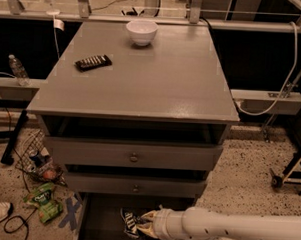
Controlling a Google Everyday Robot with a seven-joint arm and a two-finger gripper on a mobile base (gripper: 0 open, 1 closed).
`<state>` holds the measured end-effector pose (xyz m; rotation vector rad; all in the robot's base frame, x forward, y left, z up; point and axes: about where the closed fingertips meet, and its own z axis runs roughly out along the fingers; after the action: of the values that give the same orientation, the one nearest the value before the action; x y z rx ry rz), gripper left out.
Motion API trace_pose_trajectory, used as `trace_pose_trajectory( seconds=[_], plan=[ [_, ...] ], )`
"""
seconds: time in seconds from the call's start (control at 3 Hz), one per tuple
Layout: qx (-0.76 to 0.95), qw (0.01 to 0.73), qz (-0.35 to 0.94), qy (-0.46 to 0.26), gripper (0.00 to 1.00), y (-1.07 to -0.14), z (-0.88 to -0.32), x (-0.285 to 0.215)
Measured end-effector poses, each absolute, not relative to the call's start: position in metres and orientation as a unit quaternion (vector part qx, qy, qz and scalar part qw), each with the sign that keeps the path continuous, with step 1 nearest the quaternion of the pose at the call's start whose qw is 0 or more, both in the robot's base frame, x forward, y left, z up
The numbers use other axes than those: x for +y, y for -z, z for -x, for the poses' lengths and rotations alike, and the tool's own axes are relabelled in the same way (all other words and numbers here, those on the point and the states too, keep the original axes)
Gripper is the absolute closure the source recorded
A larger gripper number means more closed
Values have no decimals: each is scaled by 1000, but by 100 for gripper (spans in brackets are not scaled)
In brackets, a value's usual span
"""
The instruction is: Pick blue chip bag from bottom drawer and place on counter
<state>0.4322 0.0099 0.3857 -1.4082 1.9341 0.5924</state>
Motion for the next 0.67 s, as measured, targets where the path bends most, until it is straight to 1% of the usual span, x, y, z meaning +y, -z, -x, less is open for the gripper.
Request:
trace_pose_trajectory(
  seconds=[0.33,0.67],
  plan=[
    [718,346,561,-223,100,-429,-433,16],
    [712,350,565,-226,100,-439,-434,17]
  ],
)
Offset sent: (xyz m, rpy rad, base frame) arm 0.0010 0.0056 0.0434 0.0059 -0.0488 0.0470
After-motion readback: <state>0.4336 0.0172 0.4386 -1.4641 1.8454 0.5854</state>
